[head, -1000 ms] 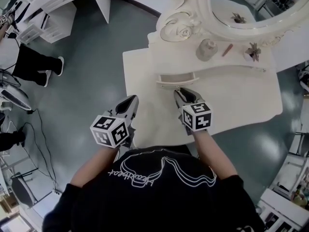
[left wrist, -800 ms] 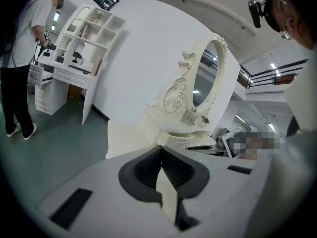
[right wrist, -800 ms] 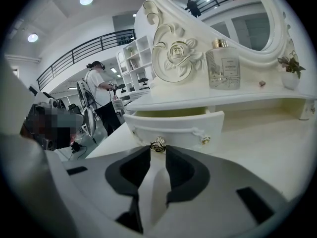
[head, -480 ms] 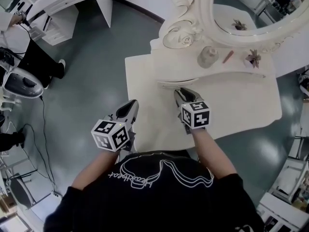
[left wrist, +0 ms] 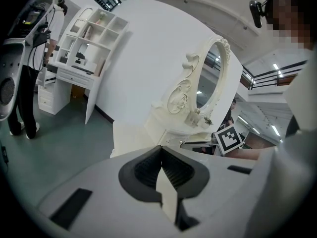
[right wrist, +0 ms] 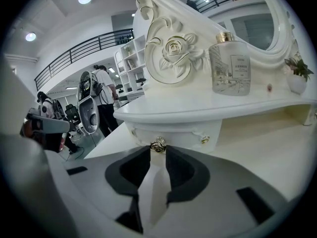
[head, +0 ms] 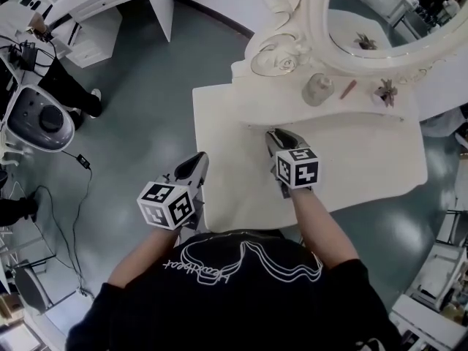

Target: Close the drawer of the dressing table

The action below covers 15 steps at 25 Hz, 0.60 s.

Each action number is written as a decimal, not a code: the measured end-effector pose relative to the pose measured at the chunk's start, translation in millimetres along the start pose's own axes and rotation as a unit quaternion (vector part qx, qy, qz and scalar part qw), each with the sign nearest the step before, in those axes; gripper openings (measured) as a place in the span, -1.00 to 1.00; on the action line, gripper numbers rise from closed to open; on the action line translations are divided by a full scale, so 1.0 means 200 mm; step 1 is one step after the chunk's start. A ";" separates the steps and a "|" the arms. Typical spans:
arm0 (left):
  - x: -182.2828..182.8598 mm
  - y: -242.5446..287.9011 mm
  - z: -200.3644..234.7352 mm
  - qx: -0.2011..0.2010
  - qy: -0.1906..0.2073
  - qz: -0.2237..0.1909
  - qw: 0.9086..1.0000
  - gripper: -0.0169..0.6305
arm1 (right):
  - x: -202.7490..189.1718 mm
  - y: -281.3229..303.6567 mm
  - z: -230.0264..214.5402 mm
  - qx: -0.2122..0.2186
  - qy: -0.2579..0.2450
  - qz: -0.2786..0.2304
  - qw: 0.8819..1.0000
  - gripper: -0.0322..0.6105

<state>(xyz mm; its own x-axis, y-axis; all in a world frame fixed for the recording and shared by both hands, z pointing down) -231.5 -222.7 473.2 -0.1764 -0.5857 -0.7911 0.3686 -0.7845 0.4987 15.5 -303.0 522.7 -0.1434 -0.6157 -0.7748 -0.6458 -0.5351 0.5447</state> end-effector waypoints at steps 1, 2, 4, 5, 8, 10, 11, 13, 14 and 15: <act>0.00 0.00 0.00 0.001 -0.001 0.000 1.000 -0.94 | 0.00 0.00 0.00 -0.001 0.001 0.001 1.000 -0.58; 0.00 0.00 0.00 0.002 -0.001 0.000 1.000 -0.94 | 0.01 0.00 -0.01 -0.002 0.001 0.002 1.000 -0.58; 0.01 -0.01 0.00 0.003 0.000 0.000 1.000 -0.94 | 0.01 0.01 -0.02 -0.003 0.000 0.007 1.000 -0.58; 0.01 -0.01 0.00 0.004 0.002 0.000 1.000 -0.94 | 0.02 0.00 -0.02 -0.003 -0.001 0.009 1.000 -0.58; 0.03 -0.01 0.00 0.003 0.008 0.001 1.000 -0.94 | 0.01 0.00 -0.02 -0.001 -0.003 0.011 1.000 -0.58; 0.04 -0.01 -0.01 0.002 0.008 -0.002 1.000 -0.94 | 0.02 0.00 -0.02 0.001 -0.004 0.012 1.000 -0.57; 0.04 -0.01 -0.01 0.001 0.007 -0.003 1.000 -0.94 | 0.02 0.00 -0.02 0.002 -0.005 0.011 1.000 -0.57; 0.05 -0.01 -0.01 -0.001 0.005 -0.005 1.000 -0.94 | 0.03 -0.03 -0.01 0.004 -0.007 0.003 1.000 -0.54; 0.05 -0.01 -0.01 -0.002 0.004 -0.005 1.000 -0.94 | 0.03 -0.04 -0.01 0.007 -0.008 -0.001 1.000 -0.50; 0.05 -0.01 -0.01 -0.003 0.003 -0.004 1.000 -0.94 | 0.03 -0.06 0.00 0.011 -0.008 -0.004 1.000 -0.45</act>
<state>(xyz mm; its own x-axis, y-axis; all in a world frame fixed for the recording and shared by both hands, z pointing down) -231.4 -227.3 463.5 -0.1740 -0.5778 -0.7974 0.3719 -0.7883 0.4901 22.7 -300.4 512.3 -0.1499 -0.6013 -0.7848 -0.6640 -0.5269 0.5305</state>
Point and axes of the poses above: the fingertips, and each gripper's own axes: y forward along the fingers, z to its left, x out of its top, the point moved 7 cm from there along -y, backward along the fingers, and after that the axes turned 13 degrees about x, right-handed, at the moved point
